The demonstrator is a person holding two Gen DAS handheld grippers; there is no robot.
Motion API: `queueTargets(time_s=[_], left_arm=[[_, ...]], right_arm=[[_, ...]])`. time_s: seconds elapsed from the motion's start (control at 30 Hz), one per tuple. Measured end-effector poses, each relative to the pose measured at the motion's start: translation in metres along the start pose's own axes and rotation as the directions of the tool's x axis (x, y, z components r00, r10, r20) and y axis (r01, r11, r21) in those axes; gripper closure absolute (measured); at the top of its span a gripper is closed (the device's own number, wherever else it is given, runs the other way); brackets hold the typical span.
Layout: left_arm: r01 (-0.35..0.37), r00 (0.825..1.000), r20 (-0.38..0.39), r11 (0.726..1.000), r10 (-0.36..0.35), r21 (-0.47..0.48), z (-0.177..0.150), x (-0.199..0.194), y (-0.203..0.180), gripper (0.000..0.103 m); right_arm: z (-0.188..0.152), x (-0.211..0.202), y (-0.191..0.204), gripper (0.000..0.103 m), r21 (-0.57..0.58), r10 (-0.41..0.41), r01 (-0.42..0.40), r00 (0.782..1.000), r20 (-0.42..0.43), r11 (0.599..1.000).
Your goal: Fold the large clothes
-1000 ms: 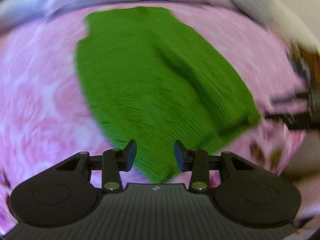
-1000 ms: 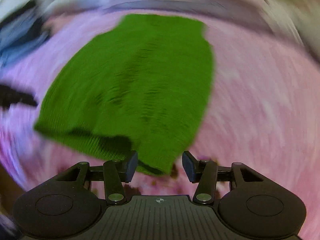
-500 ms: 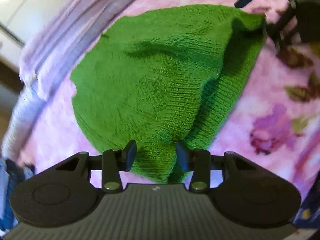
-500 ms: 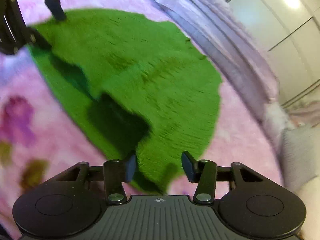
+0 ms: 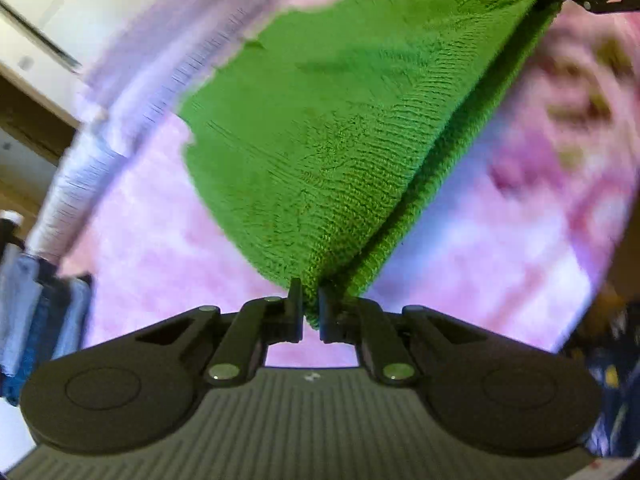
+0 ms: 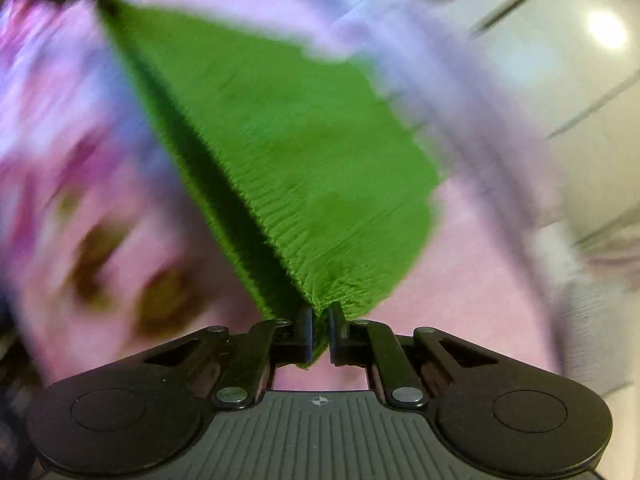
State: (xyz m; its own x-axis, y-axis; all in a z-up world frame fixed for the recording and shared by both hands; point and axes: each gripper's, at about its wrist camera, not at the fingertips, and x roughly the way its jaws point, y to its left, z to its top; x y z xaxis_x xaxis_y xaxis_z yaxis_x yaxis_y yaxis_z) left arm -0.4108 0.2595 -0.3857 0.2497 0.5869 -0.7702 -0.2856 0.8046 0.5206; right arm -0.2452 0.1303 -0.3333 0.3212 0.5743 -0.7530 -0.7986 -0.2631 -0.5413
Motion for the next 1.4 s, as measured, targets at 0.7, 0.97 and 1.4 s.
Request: queueTargets(time_s=[0.7,0.97,1.4], left_arm=[[0.217,0.976,0.091,0.922,-0.198,-0.320,0.028,-0.032,0.047,0.066],[0.178,0.977,0.113,0.984,-0.178,0.018,0.069,-0.014,-0.027,0.066],[0.074,0.990,0.103,0.984,-0.092,0.165,0.067,0.003,-0.054,0.068]], right_arm=[[0.018,-0.032,-0.058,0.051,0.369,0.136,-0.143,0.990,0.045,0.918],[0.048,-0.019,0.012,0.058,0.065,0.067,-0.075,0.992,0.111,0.995],[0.042,0.003,0.051,0.062,-0.129,0.018,-0.002,0.993,0.120,0.992]])
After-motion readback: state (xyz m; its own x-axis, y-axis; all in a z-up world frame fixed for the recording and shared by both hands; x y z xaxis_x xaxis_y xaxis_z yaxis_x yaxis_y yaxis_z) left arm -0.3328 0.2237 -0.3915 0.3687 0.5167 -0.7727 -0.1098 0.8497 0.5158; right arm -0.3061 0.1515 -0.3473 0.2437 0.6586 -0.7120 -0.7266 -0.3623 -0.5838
